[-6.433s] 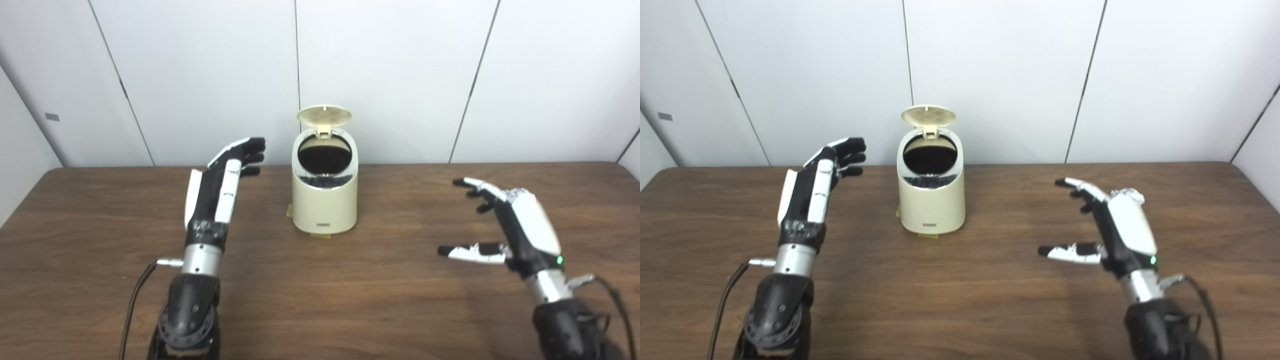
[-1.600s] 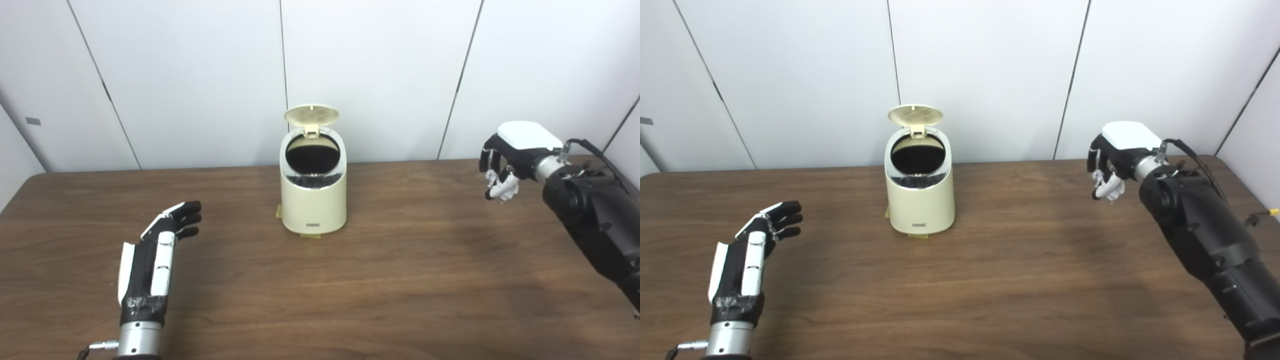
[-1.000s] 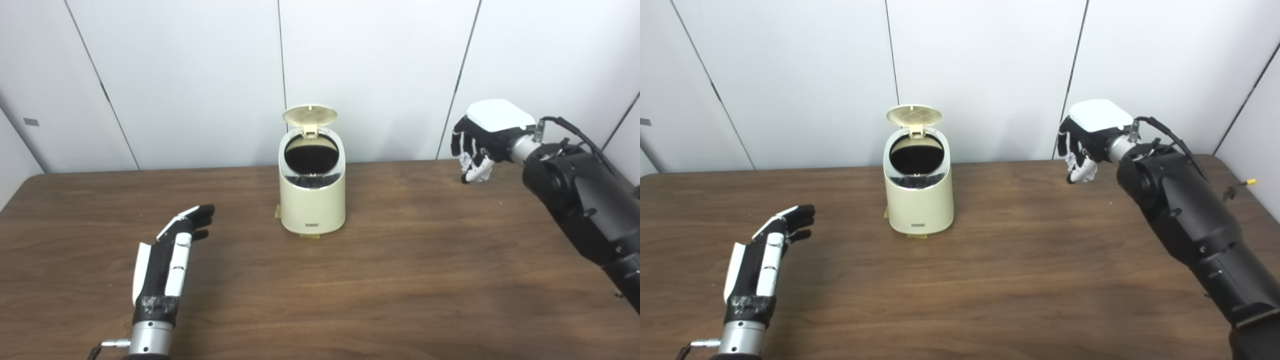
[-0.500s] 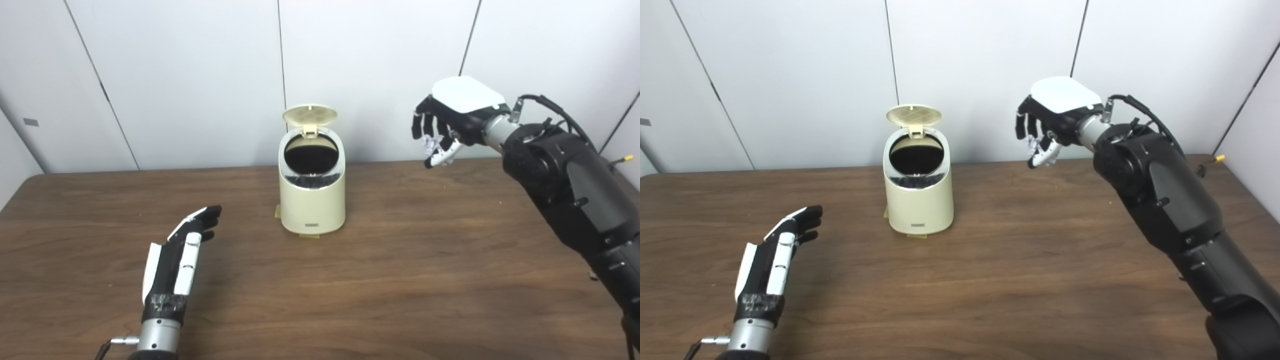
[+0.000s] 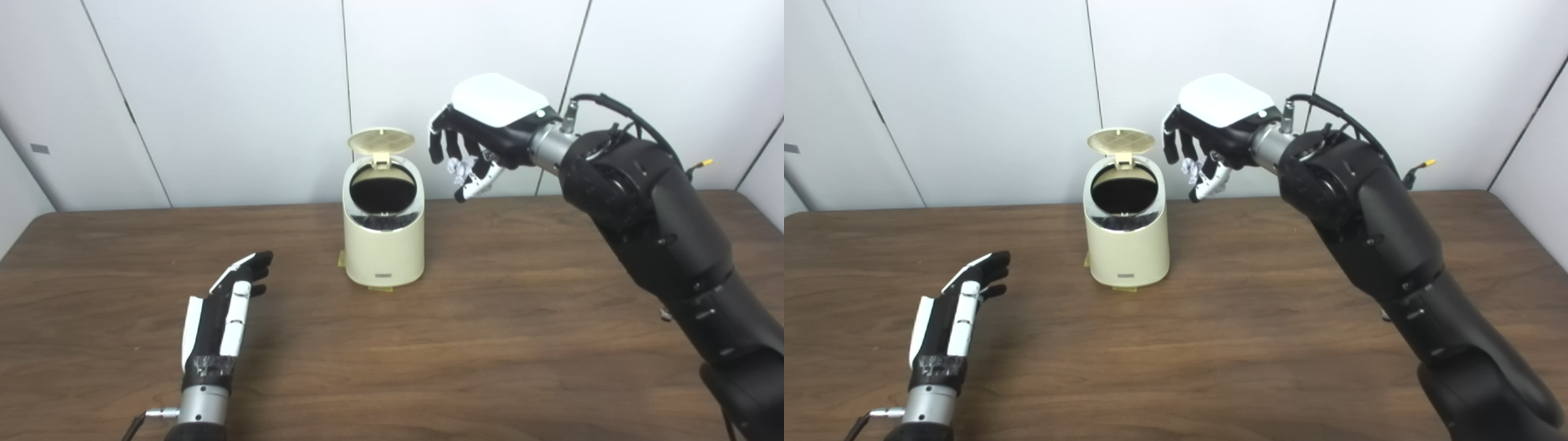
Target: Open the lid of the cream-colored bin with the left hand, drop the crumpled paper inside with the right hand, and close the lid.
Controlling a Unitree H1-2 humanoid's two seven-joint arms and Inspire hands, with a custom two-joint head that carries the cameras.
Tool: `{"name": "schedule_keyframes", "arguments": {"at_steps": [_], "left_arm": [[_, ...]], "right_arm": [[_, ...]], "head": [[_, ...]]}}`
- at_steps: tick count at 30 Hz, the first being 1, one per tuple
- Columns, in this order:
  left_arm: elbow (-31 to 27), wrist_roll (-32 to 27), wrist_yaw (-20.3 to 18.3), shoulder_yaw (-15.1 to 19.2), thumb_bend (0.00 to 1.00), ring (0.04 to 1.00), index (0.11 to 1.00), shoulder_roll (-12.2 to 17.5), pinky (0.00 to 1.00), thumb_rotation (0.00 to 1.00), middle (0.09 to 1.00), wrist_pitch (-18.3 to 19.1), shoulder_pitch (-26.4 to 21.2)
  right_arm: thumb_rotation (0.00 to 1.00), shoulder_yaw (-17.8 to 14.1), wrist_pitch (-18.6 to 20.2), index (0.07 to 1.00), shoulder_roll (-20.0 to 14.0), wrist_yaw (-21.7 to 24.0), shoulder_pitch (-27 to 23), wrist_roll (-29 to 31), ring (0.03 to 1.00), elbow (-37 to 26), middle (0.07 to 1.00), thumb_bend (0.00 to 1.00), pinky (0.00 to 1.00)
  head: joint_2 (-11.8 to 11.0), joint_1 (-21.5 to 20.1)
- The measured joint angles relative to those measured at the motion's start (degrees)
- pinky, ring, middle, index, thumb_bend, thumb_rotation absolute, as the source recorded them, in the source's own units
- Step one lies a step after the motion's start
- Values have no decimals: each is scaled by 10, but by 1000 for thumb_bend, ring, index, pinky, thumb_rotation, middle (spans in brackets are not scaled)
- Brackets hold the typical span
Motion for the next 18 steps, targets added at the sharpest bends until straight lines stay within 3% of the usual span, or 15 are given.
{"name": "schedule_keyframes", "arguments": {"at_steps": [5, 9, 11, 18], "left_arm": [[15, 1, 0, -4, 382, 825, 809, 0, 772, 1000, 825, -7, -5], [16, 4, 2, -7, 375, 811, 801, -3, 753, 1000, 815, -12, -5], [17, 5, 4, -7, 370, 812, 800, -4, 756, 1000, 815, -20, -6], [19, 11, 13, -13, 376, 810, 803, -6, 750, 1000, 813, -22, -6]], "right_arm": [[0, 5, -13, 529, 18, -11, 0, -5, 367, 6, 458, 513, 249], [0, 6, -16, 530, 35, -17, 0, -5, 345, 8, 436, 510, 186], [0, 7, -30, 490, 44, -30, 0, -4, 388, 18, 486, 517, 170], [0, 9, -59, 525, 66, -63, 0, -3, 348, 56, 439, 511, 203]], "head": [[-6, 8], [-8, 12], [-10, 17], [-11, 39]]}}
